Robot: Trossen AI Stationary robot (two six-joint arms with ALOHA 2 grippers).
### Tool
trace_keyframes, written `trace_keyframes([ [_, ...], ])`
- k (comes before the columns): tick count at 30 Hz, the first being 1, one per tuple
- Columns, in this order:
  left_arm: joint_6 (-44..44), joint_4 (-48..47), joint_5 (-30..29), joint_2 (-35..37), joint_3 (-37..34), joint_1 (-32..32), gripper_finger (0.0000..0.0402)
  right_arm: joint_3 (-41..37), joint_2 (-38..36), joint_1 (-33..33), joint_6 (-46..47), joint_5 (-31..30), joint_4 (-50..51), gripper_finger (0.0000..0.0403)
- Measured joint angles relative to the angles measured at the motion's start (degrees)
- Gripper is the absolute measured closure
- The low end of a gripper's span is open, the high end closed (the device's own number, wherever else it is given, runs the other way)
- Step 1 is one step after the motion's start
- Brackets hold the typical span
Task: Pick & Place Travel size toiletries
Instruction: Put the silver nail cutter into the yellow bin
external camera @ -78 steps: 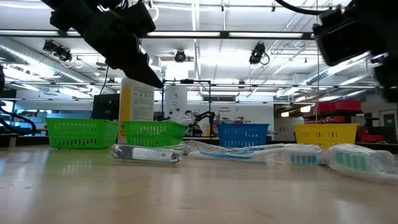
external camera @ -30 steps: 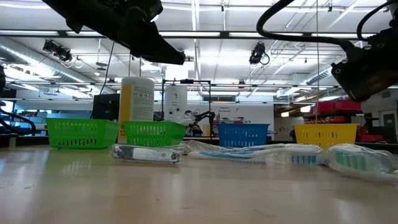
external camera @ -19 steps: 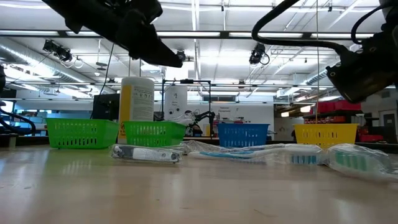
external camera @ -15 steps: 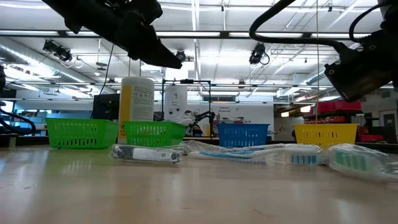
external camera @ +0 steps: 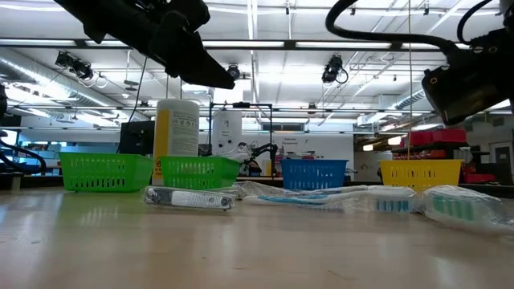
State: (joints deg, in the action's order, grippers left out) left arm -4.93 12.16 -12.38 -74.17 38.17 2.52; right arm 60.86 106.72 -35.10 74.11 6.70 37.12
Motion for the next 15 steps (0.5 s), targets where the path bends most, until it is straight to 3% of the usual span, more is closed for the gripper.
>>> trace_keyframes([
  [10, 0.0, -0.2, 0.0, 0.0, 0.0, 0.0, 0.0200, 3.2, 0.2, -0.9, -1.3, -2.2, 2.3, 0.0255],
  [15, 0.0, -0.2, 0.0, 0.0, 0.0, 0.0, 0.0200, 6.1, 0.6, -0.8, -4.2, -9.7, 6.8, 0.0255],
])
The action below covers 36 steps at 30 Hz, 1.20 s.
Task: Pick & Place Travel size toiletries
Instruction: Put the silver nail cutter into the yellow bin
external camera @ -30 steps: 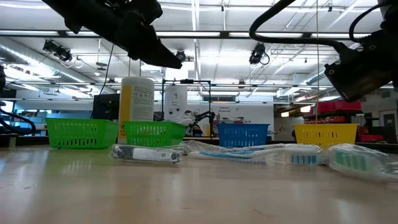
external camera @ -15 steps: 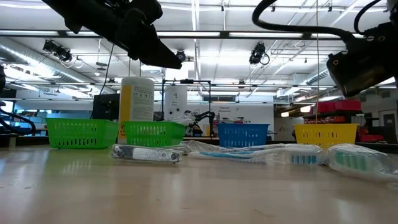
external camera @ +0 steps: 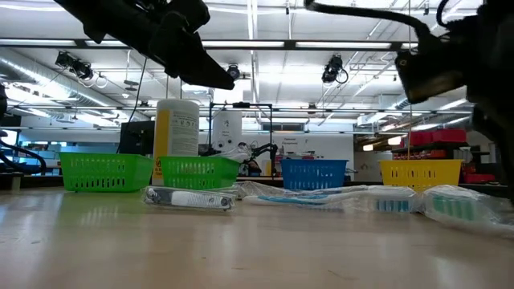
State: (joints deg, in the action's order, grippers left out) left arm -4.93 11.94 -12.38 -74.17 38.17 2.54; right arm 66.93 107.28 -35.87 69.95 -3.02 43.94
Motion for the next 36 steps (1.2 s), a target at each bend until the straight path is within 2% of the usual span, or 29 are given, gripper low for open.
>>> trace_keyframes([
  [4, 0.0, -0.2, 0.0, 0.0, 0.0, 0.0, 0.0200, 0.2, 1.7, -0.5, -4.3, 0.3, 1.5, 0.0255],
  [8, 0.0, -1.1, 0.0, 0.0, 0.0, 0.0, 0.0200, 0.4, 3.4, -0.2, -7.3, 3.2, 1.9, 0.0255],
  [14, 0.0, -1.1, 0.0, 0.0, 0.0, 0.0, 0.0200, 0.4, 3.6, -0.7, -8.2, 1.2, 3.1, 0.0258],
  [21, 0.0, -1.1, 0.0, 0.0, 0.0, 0.0, 0.0200, 0.4, 3.7, -0.2, -9.9, 1.7, 2.8, 0.0317],
  [24, -1.3, -1.0, 0.0, 0.0, 0.0, 0.0, 0.0200, 0.3, 3.7, -0.1, -10.7, 1.4, 2.2, 0.0331],
  [31, -1.7, -0.9, -5.4, 0.5, 0.0, 0.0, 0.0200, -0.1, 0.0, 0.0, -11.6, 2.1, 4.2, 0.0335],
  [36, -4.3, -0.9, -6.8, 0.5, 0.8, 0.0, 0.0200, 0.1, -5.2, 1.0, -12.1, 1.5, 7.2, 0.0335],
])
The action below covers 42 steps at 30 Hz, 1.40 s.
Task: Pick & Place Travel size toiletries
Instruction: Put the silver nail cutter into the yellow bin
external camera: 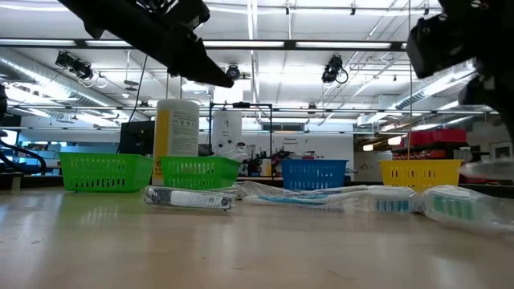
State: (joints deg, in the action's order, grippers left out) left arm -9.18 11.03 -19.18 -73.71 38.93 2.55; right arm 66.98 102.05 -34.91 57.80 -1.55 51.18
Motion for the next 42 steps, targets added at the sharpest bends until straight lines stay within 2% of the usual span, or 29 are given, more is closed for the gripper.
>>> trace_keyframes([
  [3, -2.1, 0.0, -2.0, 0.0, 0.8, 0.0, 0.0200, 0.0, -3.9, 0.7, -1.3, -3.1, 2.7, 0.0336],
  [9, -3.2, 0.0, -10.6, 0.0, 1.9, 0.0, 0.0200, 0.1, -11.5, 3.2, 1.3, -24.3, 10.5, 0.0336],
  [12, -3.5, 0.0, -9.4, 0.0, 1.9, 0.0, 0.0200, -0.9, -14.3, 5.9, 0.7, -28.1, 14.5, 0.0336],
  [15, -3.5, 0.0, -4.2, 0.0, 1.9, 0.0, 0.0200, -3.3, -16.2, 10.2, -0.4, -27.3, 19.1, 0.0336],
  [18, -2.9, 0.0, 0.7, 0.0, 1.9, 0.0, 0.0200, -6.8, -17.5, 16.2, -0.6, -23.6, 21.7, 0.0336],
  [20, -2.8, 0.0, 2.6, 0.0, 1.9, 0.0, 0.0200, -9.7, -18.1, 20.4, -3.0, -21.0, 20.6, 0.0336],
  [22, -2.6, 0.0, 3.8, 0.0, 1.9, 0.0, 0.0200, -12.7, -18.3, 23.8, -9.4, -19.4, 17.1, 0.0336],
  [28, 0.5, 0.0, 4.1, 0.0, 1.9, 0.0, 0.0200, -18.7, -18.3, 32.2, -22.0, -21.7, 5.5, 0.0336],
  [37, 1.4, -0.1, 5.5, 0.0, 1.9, 0.0, 0.0200, -19.8, -18.3, 39.3, -28.7, -13.2, 3.4, 0.0333],
  [42, 1.5, -0.1, 5.5, 0.0, 1.9, 0.0, 0.0200, -20.7, -18.3, 40.3, -33.2, -10.2, -1.8, 0.0300],
])
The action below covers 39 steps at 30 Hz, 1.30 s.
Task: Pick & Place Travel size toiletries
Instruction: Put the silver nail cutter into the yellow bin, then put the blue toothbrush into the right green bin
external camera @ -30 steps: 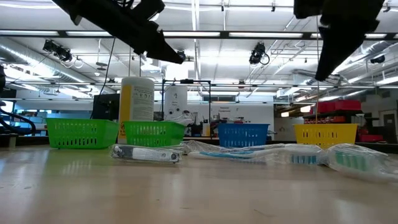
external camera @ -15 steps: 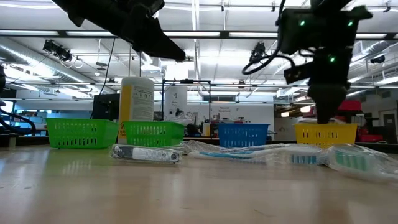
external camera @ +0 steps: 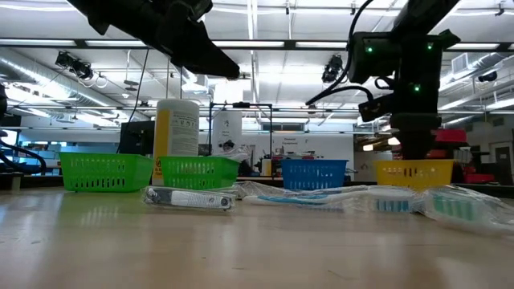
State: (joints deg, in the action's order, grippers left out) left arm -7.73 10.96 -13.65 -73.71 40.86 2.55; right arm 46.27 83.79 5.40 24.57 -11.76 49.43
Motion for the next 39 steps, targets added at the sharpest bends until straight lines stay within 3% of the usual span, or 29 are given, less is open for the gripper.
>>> trace_keyframes([
  [9, 1.4, 0.0, 3.3, 0.0, 0.0, 0.0, 0.0200, -0.7, 0.0, 1.0, 1.3, -8.2, -0.4, 0.0234],
  [20, 0.0, 0.1, 3.9, 0.0, 0.0, 0.0, 0.0200, 8.7, 0.0, 0.4, 1.9, -6.2, 1.6, 0.0222],
  [25, 0.0, 0.1, 3.9, 0.0, 0.0, 0.0, 0.0200, 11.8, 0.0, -1.4, -1.2, -6.7, -4.9, 0.0221],
  [29, 0.0, 0.1, 3.9, 0.0, 0.0, 0.0, 0.0200, 11.2, 0.0, -3.6, -5.0, -10.9, -13.3, 0.0221],
  [36, 1.6, 0.1, 3.8, 0.0, 0.0, 0.0, 0.0200, 11.0, 0.0, -7.7, -6.0, -3.4, -18.3, 0.0221],
  [39, 2.0, 0.1, 3.8, 0.0, 0.0, 0.0, 0.0200, 11.0, 0.0, -10.0, -6.0, -2.9, -19.1, 0.0221],
])
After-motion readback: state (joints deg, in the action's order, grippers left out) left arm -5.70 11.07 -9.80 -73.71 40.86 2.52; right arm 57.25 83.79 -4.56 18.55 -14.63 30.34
